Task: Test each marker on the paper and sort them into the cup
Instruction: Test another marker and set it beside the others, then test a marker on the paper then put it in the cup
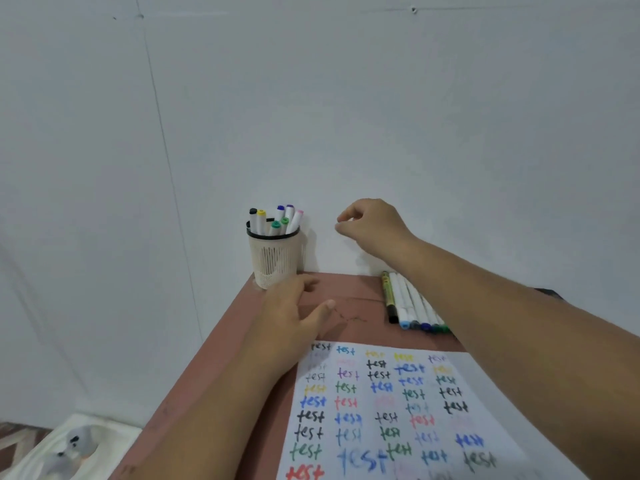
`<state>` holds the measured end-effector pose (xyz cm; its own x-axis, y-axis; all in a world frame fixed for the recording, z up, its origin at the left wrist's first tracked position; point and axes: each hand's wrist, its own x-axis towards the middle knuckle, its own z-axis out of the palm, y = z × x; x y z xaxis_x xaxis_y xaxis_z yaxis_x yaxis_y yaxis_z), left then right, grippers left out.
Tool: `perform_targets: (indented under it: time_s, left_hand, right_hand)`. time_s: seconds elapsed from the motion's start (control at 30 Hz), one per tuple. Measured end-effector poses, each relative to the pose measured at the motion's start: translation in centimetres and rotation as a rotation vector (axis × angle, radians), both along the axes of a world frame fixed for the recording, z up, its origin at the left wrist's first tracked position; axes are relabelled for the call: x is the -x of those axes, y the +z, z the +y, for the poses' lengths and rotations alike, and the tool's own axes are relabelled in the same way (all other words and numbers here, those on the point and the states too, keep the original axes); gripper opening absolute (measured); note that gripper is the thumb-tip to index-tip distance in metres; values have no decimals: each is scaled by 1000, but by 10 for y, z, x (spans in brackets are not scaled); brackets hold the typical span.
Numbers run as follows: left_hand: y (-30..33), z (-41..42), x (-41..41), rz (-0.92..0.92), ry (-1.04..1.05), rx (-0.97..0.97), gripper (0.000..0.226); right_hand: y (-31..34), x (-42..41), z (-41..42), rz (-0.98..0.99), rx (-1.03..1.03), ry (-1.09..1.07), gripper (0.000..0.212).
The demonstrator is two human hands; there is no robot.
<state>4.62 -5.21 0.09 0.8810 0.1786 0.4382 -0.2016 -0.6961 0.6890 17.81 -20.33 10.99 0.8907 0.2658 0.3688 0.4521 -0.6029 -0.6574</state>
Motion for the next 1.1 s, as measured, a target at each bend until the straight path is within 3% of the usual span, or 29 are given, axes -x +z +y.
perform_targets:
  time_s: [0.2, 0.6, 0.73, 0.87, 0.97, 1.1]
  left_hand:
    - [-6, -14, -5, 21, -114, -106, 67]
    - [-12, -11, -8, 17, -139, -114, 56]
    - [-12, -10, -5, -3, -121, -112, 57]
    - [-8, -13, 4, -45, -150, -89, 62]
    - [2, -26, 15, -95, -188, -6, 66]
    - [27, -64, 42, -128, -291, -130, 40]
  right_hand:
    - [-35, -5, -40, 162, 446, -227, 24]
    - [-73, 0, -24, 94, 578, -318, 18]
    - [-52, 14, -22, 183, 276, -284, 32]
    - [-32, 46, -46, 406, -362, -164, 16]
    - [-29, 87, -72, 533, -681, -13, 8]
    - [-36, 145, -103, 563, -902, 131, 9]
